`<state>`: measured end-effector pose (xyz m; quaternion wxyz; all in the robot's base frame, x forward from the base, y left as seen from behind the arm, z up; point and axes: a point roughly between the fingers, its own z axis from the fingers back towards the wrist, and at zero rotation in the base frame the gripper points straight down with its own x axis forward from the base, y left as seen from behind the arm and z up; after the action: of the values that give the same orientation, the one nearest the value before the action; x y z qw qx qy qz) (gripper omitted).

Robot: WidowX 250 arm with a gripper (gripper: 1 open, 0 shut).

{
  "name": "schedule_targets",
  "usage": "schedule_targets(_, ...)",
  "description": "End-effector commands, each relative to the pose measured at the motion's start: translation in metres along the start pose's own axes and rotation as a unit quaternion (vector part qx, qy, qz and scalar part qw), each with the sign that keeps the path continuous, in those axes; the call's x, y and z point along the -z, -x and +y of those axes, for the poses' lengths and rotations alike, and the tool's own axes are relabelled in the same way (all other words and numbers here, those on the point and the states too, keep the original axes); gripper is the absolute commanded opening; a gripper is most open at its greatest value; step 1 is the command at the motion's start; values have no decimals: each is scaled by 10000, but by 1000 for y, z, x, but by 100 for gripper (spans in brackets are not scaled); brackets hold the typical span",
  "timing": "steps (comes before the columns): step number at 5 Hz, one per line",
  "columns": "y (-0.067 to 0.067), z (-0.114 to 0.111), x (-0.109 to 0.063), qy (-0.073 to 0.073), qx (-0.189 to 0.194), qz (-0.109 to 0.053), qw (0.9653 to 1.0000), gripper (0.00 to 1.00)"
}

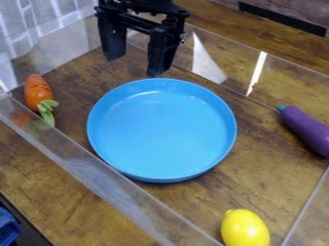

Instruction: Put the lemon on the blue tray

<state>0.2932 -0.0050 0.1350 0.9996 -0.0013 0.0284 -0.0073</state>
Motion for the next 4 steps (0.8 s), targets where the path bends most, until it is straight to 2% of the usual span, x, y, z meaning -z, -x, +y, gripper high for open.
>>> schedule_targets(1, 1, -1, 6, -26, 190, 48, 9998, 100)
schedule_targets(2, 9, -12, 21, -33, -60, 75, 9999, 100)
schedule_targets(3, 20, -34, 42, -31, -238, -31, 9997, 100)
schedule_targets(4, 26, -55, 64, -22, -74, -193, 9998, 100)
